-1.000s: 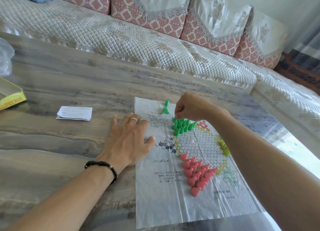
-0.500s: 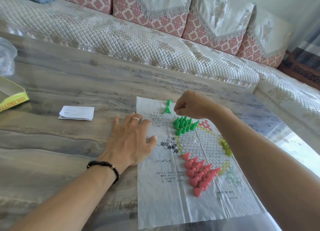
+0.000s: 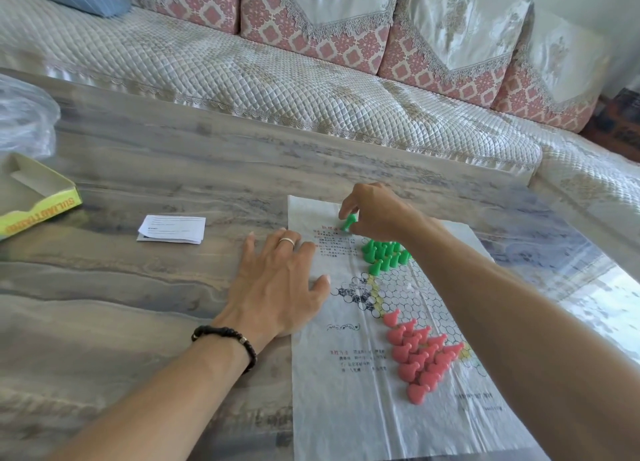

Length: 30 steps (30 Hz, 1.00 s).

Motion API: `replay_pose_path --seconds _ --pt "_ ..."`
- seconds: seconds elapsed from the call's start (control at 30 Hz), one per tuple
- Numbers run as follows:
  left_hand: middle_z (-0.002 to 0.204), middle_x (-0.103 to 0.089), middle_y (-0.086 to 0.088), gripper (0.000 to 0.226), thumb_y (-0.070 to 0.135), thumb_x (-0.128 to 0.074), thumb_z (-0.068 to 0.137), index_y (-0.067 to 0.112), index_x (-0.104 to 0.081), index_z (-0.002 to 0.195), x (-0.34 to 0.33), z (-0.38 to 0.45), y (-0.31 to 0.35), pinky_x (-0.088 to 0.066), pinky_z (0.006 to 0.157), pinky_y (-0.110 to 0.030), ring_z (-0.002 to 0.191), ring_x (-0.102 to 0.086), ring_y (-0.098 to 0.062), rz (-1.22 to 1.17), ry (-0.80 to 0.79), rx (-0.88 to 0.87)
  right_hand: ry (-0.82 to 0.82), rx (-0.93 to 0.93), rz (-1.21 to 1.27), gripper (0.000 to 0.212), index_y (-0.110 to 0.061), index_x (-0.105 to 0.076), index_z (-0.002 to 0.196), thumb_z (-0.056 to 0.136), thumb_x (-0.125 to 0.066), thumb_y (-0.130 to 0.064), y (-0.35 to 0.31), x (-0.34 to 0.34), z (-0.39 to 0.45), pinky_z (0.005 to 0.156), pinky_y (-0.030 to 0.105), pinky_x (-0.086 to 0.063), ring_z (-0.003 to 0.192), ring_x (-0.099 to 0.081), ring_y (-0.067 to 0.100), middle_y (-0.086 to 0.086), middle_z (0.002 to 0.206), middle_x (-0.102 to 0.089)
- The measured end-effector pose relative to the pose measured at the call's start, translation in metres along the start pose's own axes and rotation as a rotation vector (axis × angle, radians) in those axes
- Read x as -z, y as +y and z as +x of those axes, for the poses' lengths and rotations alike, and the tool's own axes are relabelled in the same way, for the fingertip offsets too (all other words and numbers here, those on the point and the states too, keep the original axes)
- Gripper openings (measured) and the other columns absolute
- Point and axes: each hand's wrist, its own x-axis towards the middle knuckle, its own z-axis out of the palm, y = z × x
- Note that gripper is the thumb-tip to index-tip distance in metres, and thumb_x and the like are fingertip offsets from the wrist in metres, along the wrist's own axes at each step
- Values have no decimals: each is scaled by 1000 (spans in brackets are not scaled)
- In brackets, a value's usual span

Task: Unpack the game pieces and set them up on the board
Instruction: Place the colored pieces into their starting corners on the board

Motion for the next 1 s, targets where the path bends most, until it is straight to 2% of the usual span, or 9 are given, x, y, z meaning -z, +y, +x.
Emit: replay_pose_path --seconds 0.07,0.2,0.37,0.47,0.63,0.7,0.83,1.0 --pt "144 -40 -1 57 59 -30 86 26 -44 131 0 -1 0 -12 114 -52 140 -22 -20 3 0 -1 -5 13 -26 28 -21 -74 98 79 -70 -1 -1 -1 3 89 32 -54 97 -63 13 -3 113 -68" --pt "145 -40 -2 55 58 -31 88 26 -44 131 0 -1 0 -13 114 -52 141 -22 -20 2 3 -4 -12 38 -24 16 -17 -74 95 84 -68 -8 -2 2 5 90 32 -52 96 -63 13 -3 107 -70" --pt "146 -38 -3 55 58 -31 88 26 -43 131 -1 0 -1 -13 114 -52 141 -21 -20 4 -2 -5 95 -35 170 7 -12 -73 90 84 -69 -13 3 12 0 65 14 -51 71 -61 5 -7 81 -65" --pt "147 -38 -2 54 58 -31 87 26 -44 130 -1 0 -1 -13 114 -53 141 -21 -19 -5 2 -2 127 -111 288 5 -13 -69 79 81 -72 -9 14 18 -7 44 6 -38 54 -51 2 -9 67 -60" --pt "147 -39 -2 56 59 -30 87 27 -44 130 0 -1 -1 -13 114 -51 141 -22 -19 -4 4 -4 103 -229 291 8 -13 -66 73 79 -70 -8 34 22 -18 45 18 -45 53 -56 12 -1 66 -68" --pt "146 -39 -2 55 58 -31 87 27 -44 130 0 -1 -1 -12 113 -51 141 -22 -19 -4 3 -2 33 -229 259 11 -14 -68 71 79 -72 -8 38 21 -22 44 17 -45 52 -59 10 -3 65 -69" --pt "145 -39 -1 54 59 -32 88 27 -44 130 1 0 0 -13 113 -50 141 -23 -19 -1 3 -1 -53 -200 182 12 -24 -71 72 79 -76 -15 36 22 -24 48 8 -44 62 -66 3 -11 71 -70" --pt "147 -38 -2 55 59 -32 87 27 -45 131 1 -1 -1 -12 114 -51 141 -22 -19 -15 -1 3 -105 -198 172 5 -22 -73 79 81 -74 -17 32 20 -22 48 7 -40 67 -67 5 -6 79 -73"
